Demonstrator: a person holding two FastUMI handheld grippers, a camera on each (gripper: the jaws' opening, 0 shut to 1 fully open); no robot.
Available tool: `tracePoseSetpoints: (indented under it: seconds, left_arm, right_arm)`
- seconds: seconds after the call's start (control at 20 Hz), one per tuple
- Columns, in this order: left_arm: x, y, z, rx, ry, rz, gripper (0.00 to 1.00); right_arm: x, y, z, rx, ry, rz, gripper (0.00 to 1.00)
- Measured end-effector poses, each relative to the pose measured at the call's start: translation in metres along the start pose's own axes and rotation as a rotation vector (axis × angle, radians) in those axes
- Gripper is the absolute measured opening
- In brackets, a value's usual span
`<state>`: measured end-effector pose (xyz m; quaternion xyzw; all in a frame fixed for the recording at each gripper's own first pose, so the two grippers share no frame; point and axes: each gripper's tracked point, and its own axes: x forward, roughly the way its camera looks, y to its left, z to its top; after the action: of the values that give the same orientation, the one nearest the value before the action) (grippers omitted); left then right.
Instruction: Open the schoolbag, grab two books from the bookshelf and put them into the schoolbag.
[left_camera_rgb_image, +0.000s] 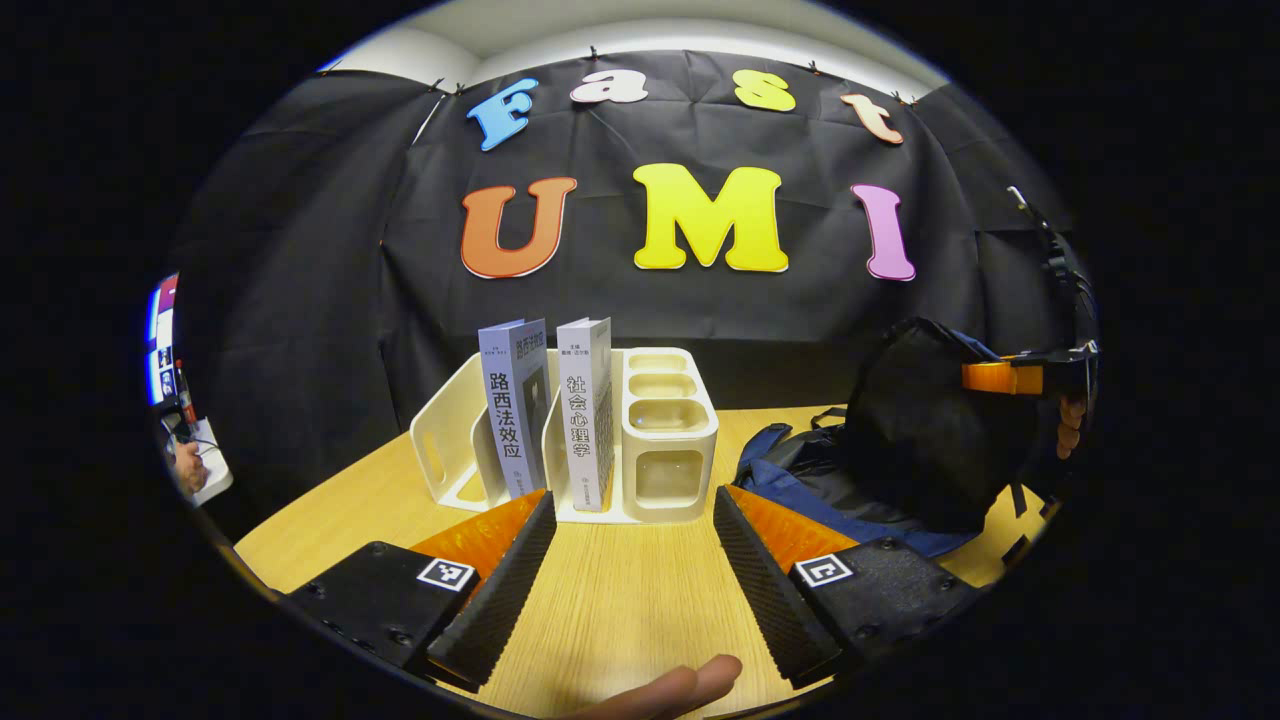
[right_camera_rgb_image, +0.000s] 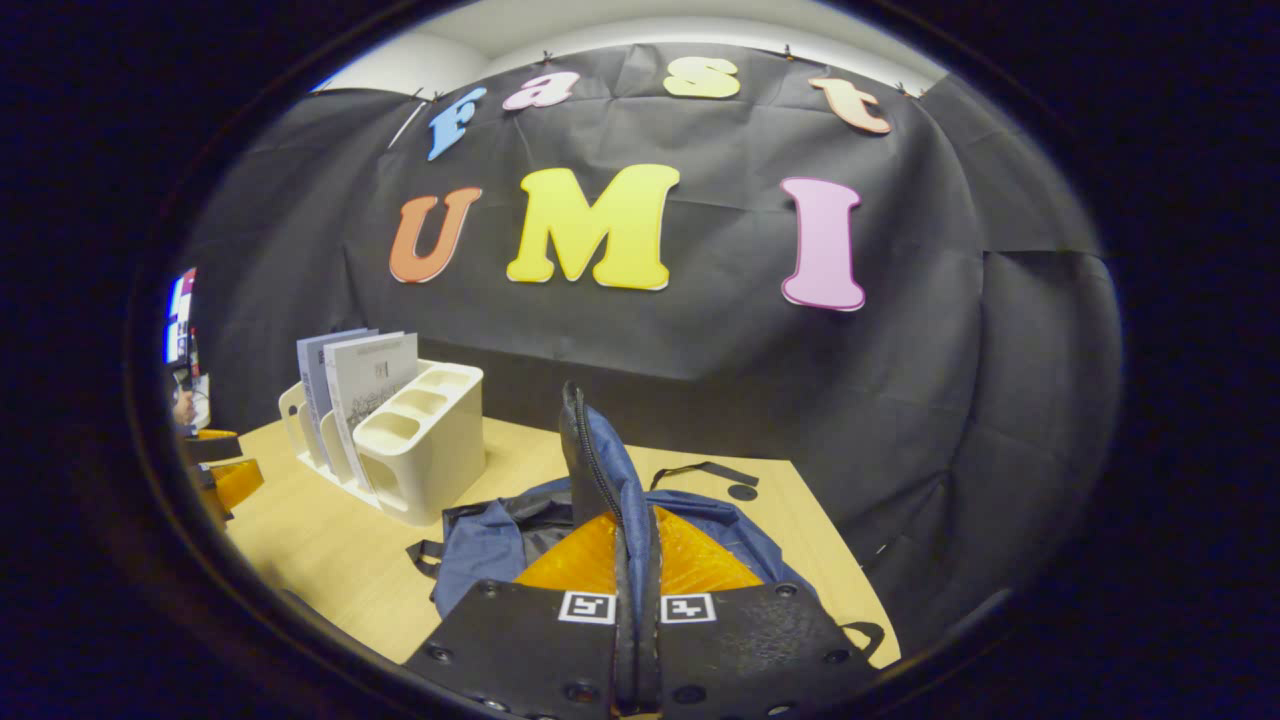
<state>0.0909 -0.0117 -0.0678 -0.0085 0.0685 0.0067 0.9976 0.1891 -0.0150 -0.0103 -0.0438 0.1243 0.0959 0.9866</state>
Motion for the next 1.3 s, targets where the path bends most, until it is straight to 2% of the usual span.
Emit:
tracePoseSetpoints:
  seconds: [0.15, 0.3, 0.5, 0.55, 0.75, 1.05, 1.3]
  left_arm:
    - [0.021, 0.013, 0.014, 0.033, -0.006, 0.052, 1.00]
    - [0.031, 0.023, 0.043, 0.083, -0.064, 0.095, 1.00]
    - [0.049, 0.015, 0.074, 0.087, -0.087, 0.080, 0.99]
    - [0.055, 0.015, 0.082, 0.089, -0.087, 0.081, 0.99]
    - [0.088, 0.016, 0.115, 0.078, -0.069, 0.090, 0.99]
    - [0.148, 0.027, 0.158, 0.131, -0.030, 0.097, 0.99]
    - [0.199, 0.037, 0.170, 0.140, 0.047, 0.076, 0.98]
  right_arm:
    - [0.000, -0.028, 0.006, 0.024, -0.017, -0.002, 0.02]
    - [-0.003, -0.044, 0.005, 0.053, -0.015, 0.042, 0.00]
    - [0.002, -0.070, 0.013, 0.108, -0.018, 0.063, 0.04]
    - [0.004, -0.073, 0.014, 0.111, -0.011, 0.069, 0.02]
    - [0.016, -0.079, 0.016, 0.077, 0.009, 0.082, 0.02]
    - [0.024, -0.090, 0.021, 0.097, 0.020, 0.088, 0.02]
    - [0.024, -0.093, 0.017, 0.107, 0.030, 0.106, 0.02]
